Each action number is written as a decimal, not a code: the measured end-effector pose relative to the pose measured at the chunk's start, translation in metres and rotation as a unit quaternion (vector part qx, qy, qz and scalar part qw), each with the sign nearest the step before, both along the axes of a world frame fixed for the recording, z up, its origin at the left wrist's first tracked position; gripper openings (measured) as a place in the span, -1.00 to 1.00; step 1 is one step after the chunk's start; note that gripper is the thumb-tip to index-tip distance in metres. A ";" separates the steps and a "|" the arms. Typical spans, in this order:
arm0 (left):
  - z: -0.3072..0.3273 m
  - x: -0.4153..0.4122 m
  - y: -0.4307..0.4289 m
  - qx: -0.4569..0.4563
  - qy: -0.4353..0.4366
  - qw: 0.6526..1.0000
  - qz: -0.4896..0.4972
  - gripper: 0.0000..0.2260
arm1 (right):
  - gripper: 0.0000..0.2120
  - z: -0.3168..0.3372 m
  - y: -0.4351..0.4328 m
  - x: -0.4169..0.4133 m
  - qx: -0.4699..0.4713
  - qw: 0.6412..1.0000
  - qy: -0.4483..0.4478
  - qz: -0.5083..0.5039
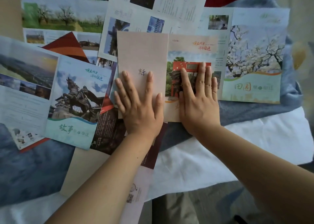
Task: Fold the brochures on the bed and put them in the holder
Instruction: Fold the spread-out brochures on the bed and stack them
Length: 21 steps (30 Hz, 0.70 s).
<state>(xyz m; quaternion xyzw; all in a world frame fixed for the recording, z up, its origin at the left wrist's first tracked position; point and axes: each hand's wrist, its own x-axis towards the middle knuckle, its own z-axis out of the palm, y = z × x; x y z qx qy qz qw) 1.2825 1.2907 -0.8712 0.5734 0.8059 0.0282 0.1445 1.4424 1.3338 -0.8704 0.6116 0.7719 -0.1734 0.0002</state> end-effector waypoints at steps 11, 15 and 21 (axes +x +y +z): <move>-0.003 -0.030 0.011 0.092 -0.050 0.993 -0.060 -0.43 | -0.41 0.012 0.011 -0.012 -0.025 0.999 0.003 -0.039; -0.001 -0.033 0.009 0.125 -0.142 0.982 -0.005 -0.41 | -0.40 0.012 0.011 -0.021 -0.023 0.999 0.020 -0.034; 0.004 -0.054 -0.005 0.107 -0.176 0.978 -0.003 -0.34 | -0.42 0.015 0.005 -0.046 -0.054 0.998 0.025 -0.009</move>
